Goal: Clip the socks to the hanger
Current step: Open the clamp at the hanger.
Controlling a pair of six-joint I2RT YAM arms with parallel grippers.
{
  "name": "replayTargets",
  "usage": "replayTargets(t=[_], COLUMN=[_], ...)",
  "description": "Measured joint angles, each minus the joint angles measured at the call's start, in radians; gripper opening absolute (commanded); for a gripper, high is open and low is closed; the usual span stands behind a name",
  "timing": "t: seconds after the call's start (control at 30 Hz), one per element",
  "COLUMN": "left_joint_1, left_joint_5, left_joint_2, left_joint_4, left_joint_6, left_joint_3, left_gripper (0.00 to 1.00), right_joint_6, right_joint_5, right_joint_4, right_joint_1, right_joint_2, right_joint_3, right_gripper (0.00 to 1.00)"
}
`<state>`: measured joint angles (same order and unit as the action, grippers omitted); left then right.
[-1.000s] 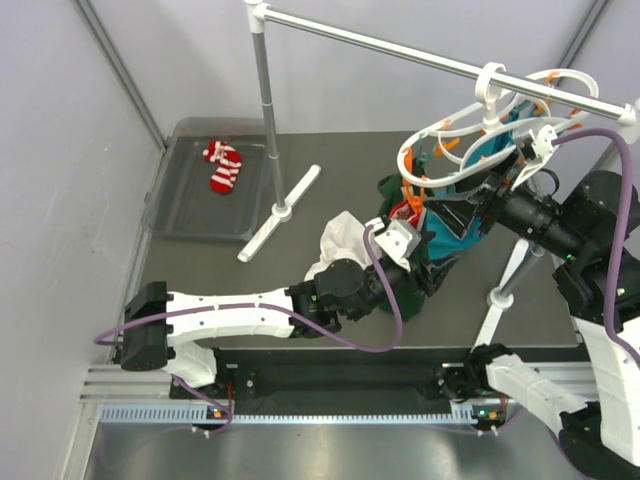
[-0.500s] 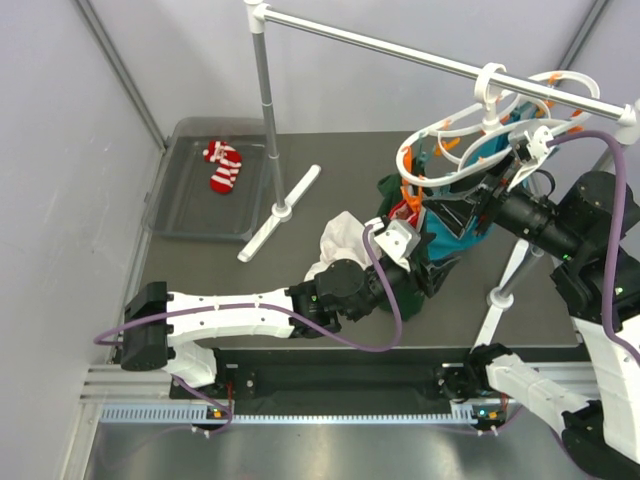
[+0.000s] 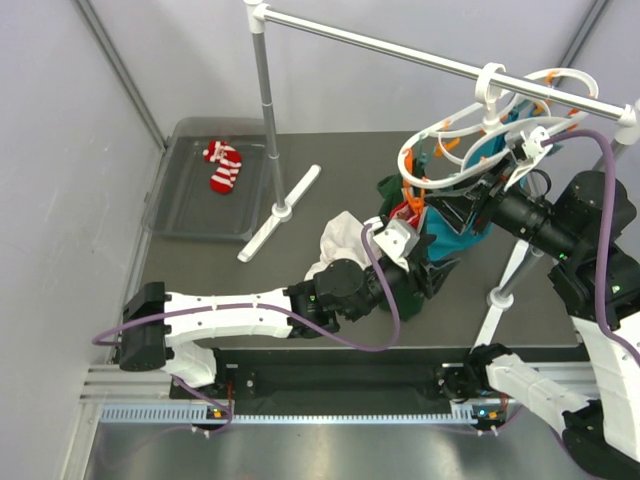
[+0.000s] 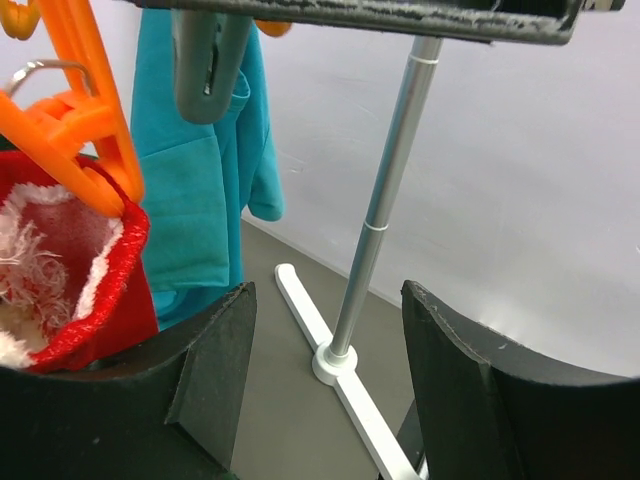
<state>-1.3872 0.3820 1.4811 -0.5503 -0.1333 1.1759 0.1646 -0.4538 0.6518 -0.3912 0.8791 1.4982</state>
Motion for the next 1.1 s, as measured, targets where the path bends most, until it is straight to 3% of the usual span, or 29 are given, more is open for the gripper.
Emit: replayTargets(t=[0.1, 0.13, 0.17, 0.63, 1.1], left_joint_1=[0.000, 0.000, 0.000, 0.000, 0.002], left_joint_5=[-0.005, -0.006, -0.008, -0.140, -0.578], left_joint_2=[-0.010, -0.015, -0.019, -0.121, -0.262], left_joint_4=[0.004, 0.005, 0.006, 0.058, 0.253], left_joint_6=[-0.006, -0.010, -0.014, -0.124, -0.178], left_joint_3=[-0.001, -0.002, -0.003, -0.026, -0.063], left_gripper=[0.65, 0.65, 0.65, 0.65, 0.77], right_joint_6=[-0.001, 0.000, -0.004, 0.003, -0.001], right_joint_5=[0.008, 0.011, 0.017, 0.050, 0.080], right_joint_4=[-0.002, -0.002, -0.001, -0.011, -0.021], right_joint_1=[0.000, 0.000, 0.000, -0.002, -0.005], right_joint_2=[-0.001, -0.001, -0.001, -0.021, -0.045], right_joint_3=[0.000, 0.000, 0.000, -0.014, -0.044], right_gripper=[0.23, 0.08, 0.00, 0.00, 0.00])
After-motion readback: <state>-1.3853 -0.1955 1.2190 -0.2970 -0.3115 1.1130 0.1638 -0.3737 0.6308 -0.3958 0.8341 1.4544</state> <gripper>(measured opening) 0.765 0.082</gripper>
